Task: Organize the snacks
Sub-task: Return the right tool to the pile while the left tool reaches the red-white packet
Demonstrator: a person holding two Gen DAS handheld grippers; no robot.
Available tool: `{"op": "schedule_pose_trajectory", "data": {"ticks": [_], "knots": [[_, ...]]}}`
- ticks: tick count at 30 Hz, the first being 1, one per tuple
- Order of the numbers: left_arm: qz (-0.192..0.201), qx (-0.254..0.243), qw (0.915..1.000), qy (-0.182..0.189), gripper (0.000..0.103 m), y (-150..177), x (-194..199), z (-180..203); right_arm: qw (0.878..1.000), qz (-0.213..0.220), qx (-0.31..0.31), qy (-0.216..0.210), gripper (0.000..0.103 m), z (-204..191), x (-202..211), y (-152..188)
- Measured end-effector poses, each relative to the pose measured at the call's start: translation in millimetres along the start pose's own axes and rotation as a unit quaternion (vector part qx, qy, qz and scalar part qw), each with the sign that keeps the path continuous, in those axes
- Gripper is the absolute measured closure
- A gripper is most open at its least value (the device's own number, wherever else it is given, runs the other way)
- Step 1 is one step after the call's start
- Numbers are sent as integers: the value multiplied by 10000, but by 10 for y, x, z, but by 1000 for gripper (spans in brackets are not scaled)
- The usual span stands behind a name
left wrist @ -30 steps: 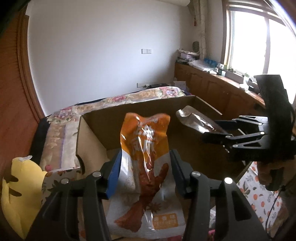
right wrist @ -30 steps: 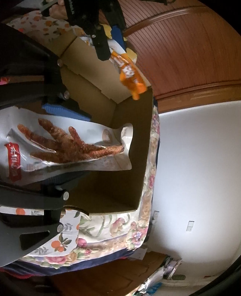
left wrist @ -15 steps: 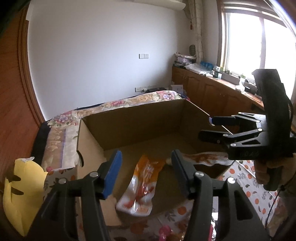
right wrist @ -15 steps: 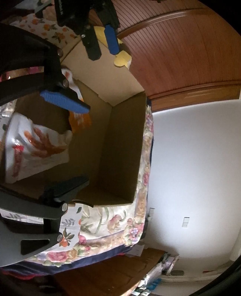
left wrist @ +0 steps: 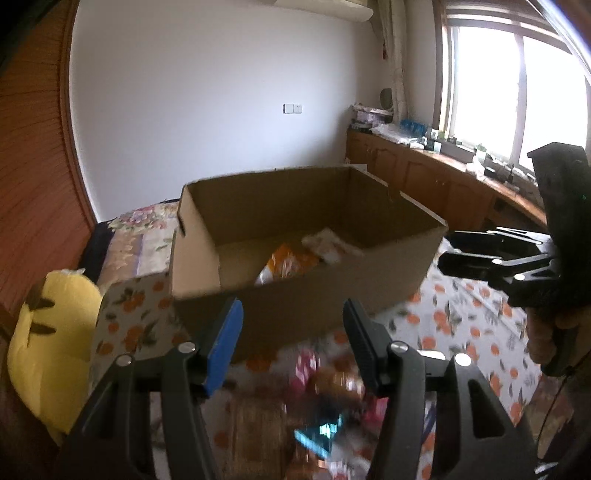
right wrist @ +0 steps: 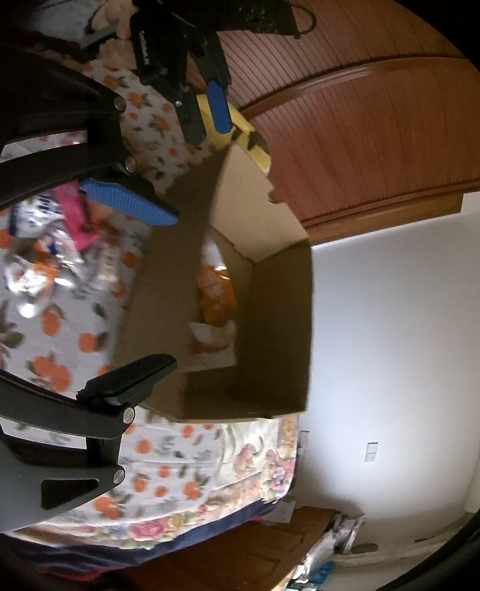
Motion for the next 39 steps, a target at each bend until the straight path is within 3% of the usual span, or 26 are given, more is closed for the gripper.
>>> {"op": "schedule_pose_trajectory", "data": {"ticks": [11, 15, 24, 32, 39], "knots": [[-247, 93, 9993, -262, 46, 813, 400, 47, 9996, -257, -82, -83, 29, -183, 113, 743], [-433, 336, 9980, -320, 46, 1077, 499, 62, 9993, -370, -16, -72, 29, -222, 96, 911], [-702, 545, 9950, -449, 46, 1402, 605, 50, 9977, -674, 116, -11, 29, -225, 21, 1192], [-811, 708, 9926, -557, 47, 1498, 603, -13, 9962, -862, -101, -39, 31, -158, -26, 1277], [-893, 873, 9910, -488, 70, 1571, 609, 15, 9964, -845, -1, 39, 33, -172, -29, 1289]]}}
Point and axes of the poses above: each gripper's, at about its wrist camera, not at the fingertips, and x roughly against the way its jaws point, z to its right, y to its underside, the point moved 10 cm from there along -x, roughly the way its jaws point, and after that the axes turned 15 degrees about z, right-handed, at the moved point
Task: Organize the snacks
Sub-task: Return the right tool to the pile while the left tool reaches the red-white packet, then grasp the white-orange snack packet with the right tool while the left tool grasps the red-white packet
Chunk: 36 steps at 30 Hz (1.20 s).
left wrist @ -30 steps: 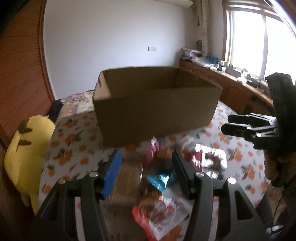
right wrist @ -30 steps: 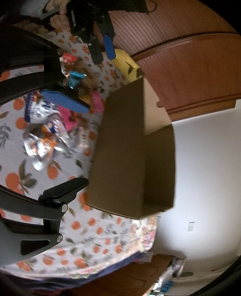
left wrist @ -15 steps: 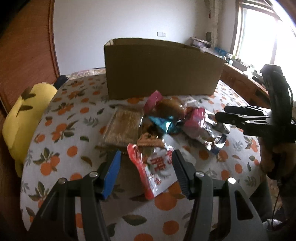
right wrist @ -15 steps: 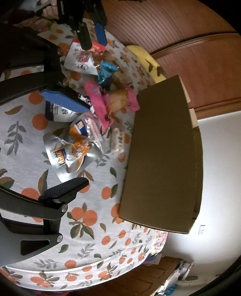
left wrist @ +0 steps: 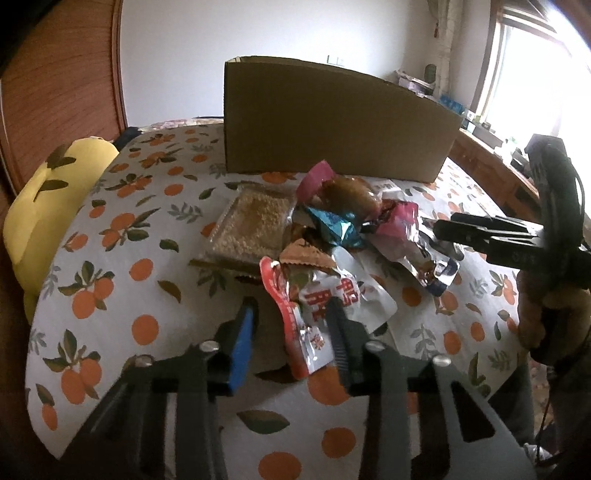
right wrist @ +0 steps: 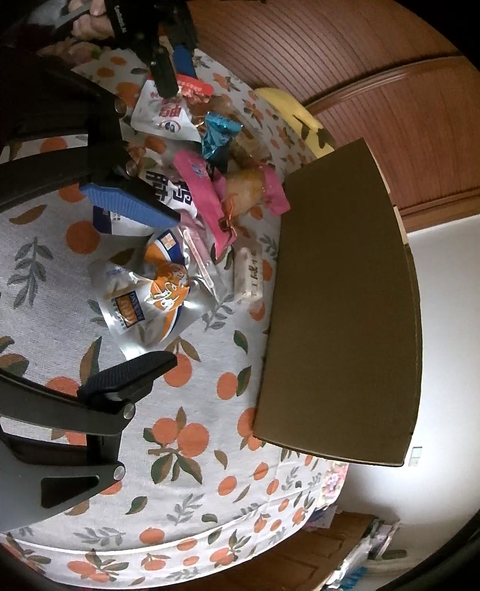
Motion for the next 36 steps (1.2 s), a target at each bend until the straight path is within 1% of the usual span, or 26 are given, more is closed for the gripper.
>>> {"op": "schedule_pose_trajectory", "data": {"ticks": [2, 6, 9, 12, 13, 14, 15, 17, 28, 36], "knots": [[5, -35, 10000, 5, 72, 8, 0, 15, 10000, -4, 50, 31, 33, -7, -4, 4], [-15, -23, 10000, -56, 72, 24, -26, 8, 9999, -12, 136, 95, 34, -21, -12, 14], [-88, 128, 9998, 132, 72, 39, -67, 47, 9997, -5, 188, 134, 35, -25, -12, 17], [-62, 222, 9996, 177, 72, 37, -72, 50, 9997, -19, 212, 146, 35, -31, -26, 26], [-48, 220, 9996, 182, 75, 36, -68, 54, 9997, -22, 207, 140, 35, -33, -27, 28], [-31, 195, 9996, 199, 91, 35, -60, 67, 9997, -21, 200, 140, 35, -30, -28, 28], [-25, 150, 9997, 201, 99, 38, -44, 81, 9997, -18, 194, 146, 35, -30, -29, 28], [19, 112, 9997, 218, 102, 29, -7, 104, 9998, -13, 162, 139, 36, -22, -28, 31], [281, 13, 9989, 369, 103, -82, 326, 201, 9998, -45, 131, 113, 37, -11, -30, 47], [380, -155, 9985, 354, 103, -111, 405, 272, 9990, -276, 321, 163, 37, -51, -77, 65]]}}
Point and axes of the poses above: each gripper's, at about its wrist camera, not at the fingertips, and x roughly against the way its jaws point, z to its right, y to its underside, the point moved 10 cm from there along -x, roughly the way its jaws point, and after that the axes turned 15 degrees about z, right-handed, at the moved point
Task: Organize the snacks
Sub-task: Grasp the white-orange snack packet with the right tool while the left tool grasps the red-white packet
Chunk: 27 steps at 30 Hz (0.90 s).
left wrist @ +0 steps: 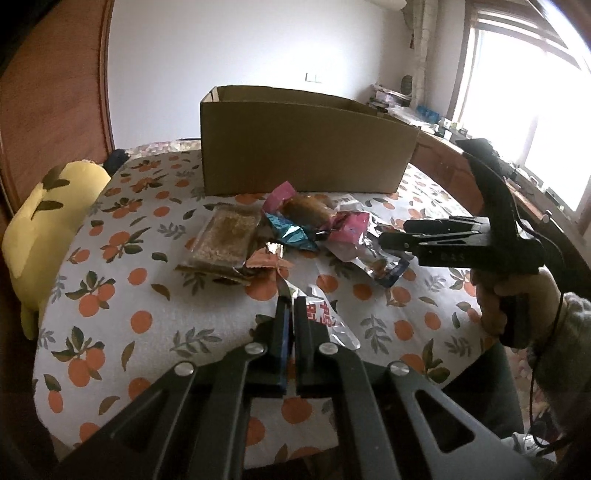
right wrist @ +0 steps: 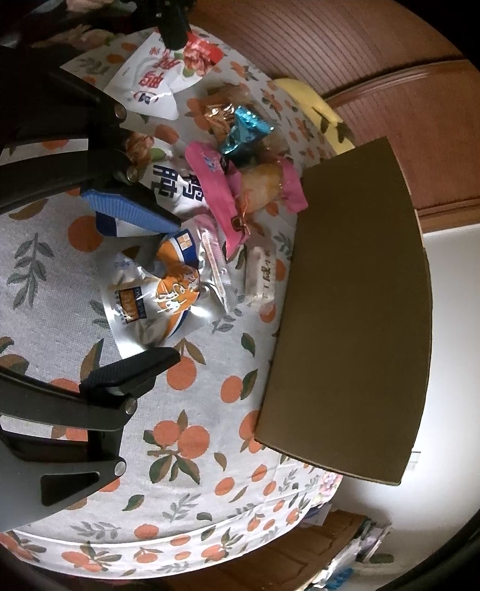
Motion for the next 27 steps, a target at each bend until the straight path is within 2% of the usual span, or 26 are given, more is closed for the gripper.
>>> {"op": "schedule_pose_trajectory", "data": {"ticks": [5, 10, 12, 14, 18, 23, 27], "knots": [[-7, -69, 10000, 47, 103, -12, 10, 43, 9990, -184, 383, 157, 35, -37, -79, 5], [-10, -275, 9996, -1, 103, -34, 1, 107, 9984, -359, 418, 117, 34, -17, -162, -17], [-6, -369, 9993, 12, 103, -48, 2, 152, 9983, -380, 434, 82, 40, -26, -143, -11], [-11, -394, 9992, 23, 103, -62, -6, 177, 9979, -400, 516, -2, 62, -70, -97, -14], [-77, -541, 9984, -124, 103, -39, -57, 173, 9970, -461, 627, 26, 65, -99, -33, 14], [-207, -532, 9981, -226, 101, 35, -143, 122, 9992, -337, 144, -167, 66, -20, 47, -42], [-348, -261, 9988, -208, 99, 99, -224, 8, 9990, -367, 134, -210, 66, -14, 59, -11]]}}
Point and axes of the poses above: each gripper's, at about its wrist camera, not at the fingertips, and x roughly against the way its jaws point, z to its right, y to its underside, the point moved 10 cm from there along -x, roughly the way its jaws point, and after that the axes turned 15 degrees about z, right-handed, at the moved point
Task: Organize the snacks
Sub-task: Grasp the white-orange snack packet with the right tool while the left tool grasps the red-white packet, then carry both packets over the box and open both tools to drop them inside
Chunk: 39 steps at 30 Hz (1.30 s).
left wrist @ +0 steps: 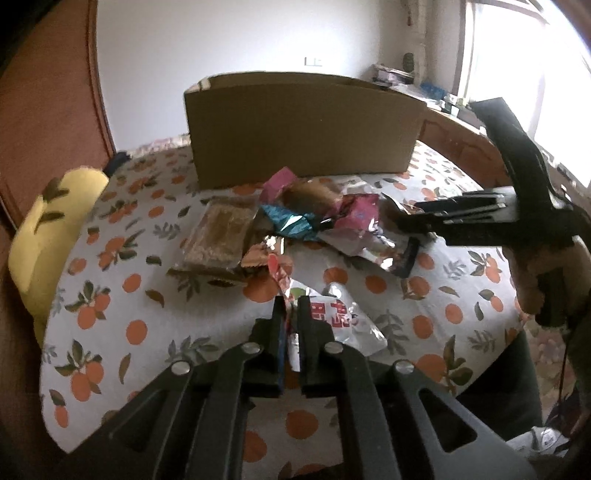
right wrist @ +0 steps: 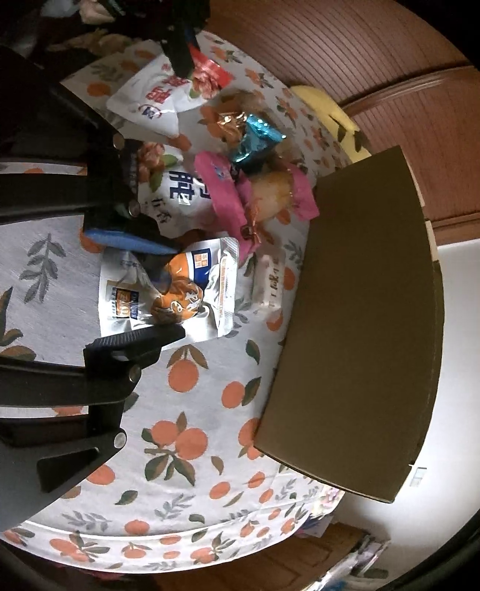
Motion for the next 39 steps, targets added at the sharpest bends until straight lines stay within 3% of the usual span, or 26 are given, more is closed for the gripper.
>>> {"op": "schedule_pose_trajectory", "data": {"ticks": [5, 8, 23, 34, 39], "knots": [[-157, 153, 9996, 163, 99, 75, -79, 31, 10000, -22, 45, 17, 66, -22, -18, 20], [-59, 91, 9997, 240, 103, 61, -60, 95, 10000, -7, 90, 33, 66, -30, -25, 19], [380, -20, 9984, 422, 103, -264, 265, 218, 9984, 517, -220, -107, 73, 0, 324, -197], [734, -88, 9962, 452, 103, -601, 429, 277, 9955, 871, -270, -244, 74, -47, 595, -421], [973, -164, 9943, 406, 103, -915, 441, 246, 9934, 1084, -226, -308, 74, -64, 734, -632]]}}
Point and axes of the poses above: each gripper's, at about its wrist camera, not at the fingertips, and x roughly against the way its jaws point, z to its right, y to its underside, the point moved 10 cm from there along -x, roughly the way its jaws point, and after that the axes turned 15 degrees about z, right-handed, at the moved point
